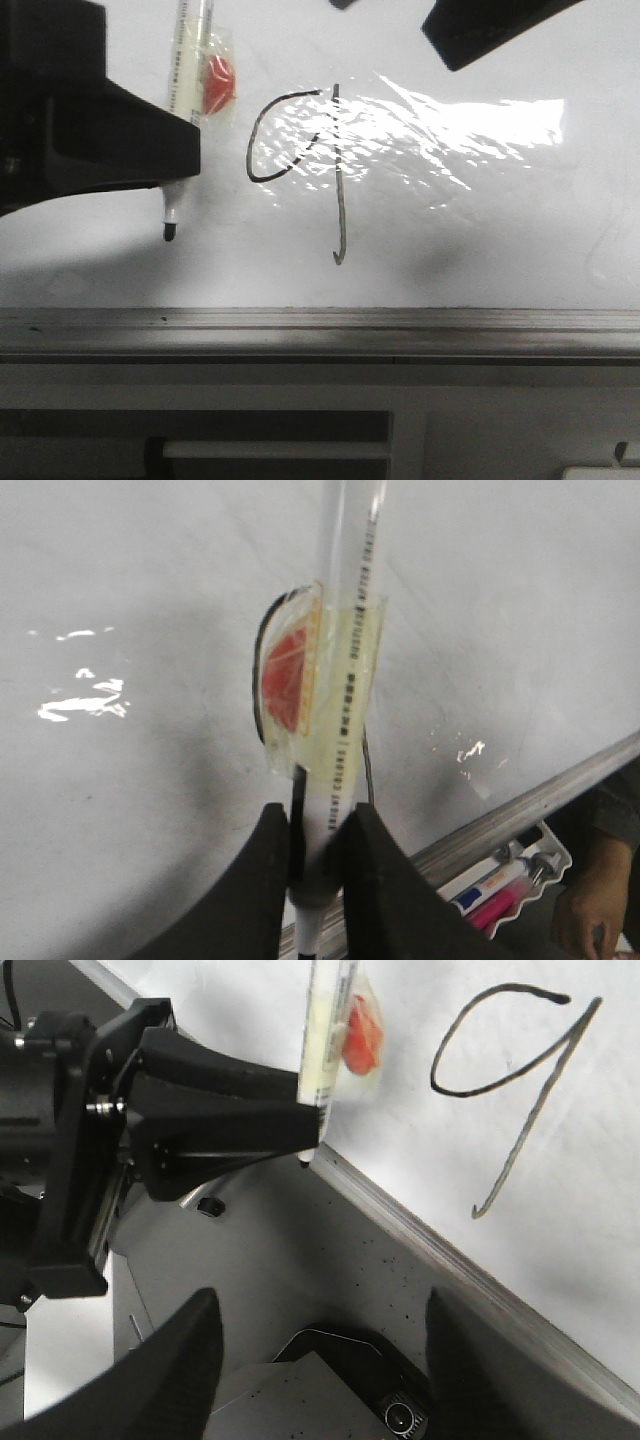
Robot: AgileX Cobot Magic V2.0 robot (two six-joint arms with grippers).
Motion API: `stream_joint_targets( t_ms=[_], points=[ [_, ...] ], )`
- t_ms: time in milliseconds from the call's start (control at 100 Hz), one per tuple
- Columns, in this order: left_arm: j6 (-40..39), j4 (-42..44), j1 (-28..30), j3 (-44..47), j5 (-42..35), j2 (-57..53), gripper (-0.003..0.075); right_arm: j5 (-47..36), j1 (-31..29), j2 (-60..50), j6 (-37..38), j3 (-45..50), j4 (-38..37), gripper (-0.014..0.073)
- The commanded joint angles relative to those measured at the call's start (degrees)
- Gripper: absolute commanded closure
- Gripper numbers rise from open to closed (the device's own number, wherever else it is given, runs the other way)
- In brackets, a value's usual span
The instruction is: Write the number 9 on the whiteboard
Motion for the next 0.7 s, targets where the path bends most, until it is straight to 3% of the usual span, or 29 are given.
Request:
stream_joint_targets(
  t_ms=[0, 220, 690],
  points=[
    [0.0, -5.9, 0.1, -1.9, -3.0, -1.2, 0.0741, -3.8, 0.0, -1.1, -0.5, -1.9, 0.5, 0.0205],
    [10.3, -20.3, 0.2, -1.2, -3.3, 0.3, 0.0741, -3.4, 0.0, -1.1, -0.5, -1.9, 0.5, 0.0206],
    [13.4, -23.4, 0.2, -1.2, -2.7, 3.5, 0.0741, -3.3, 0.0, -1.1, -0.5, -1.9, 1.1, 0.0206]
  ],
)
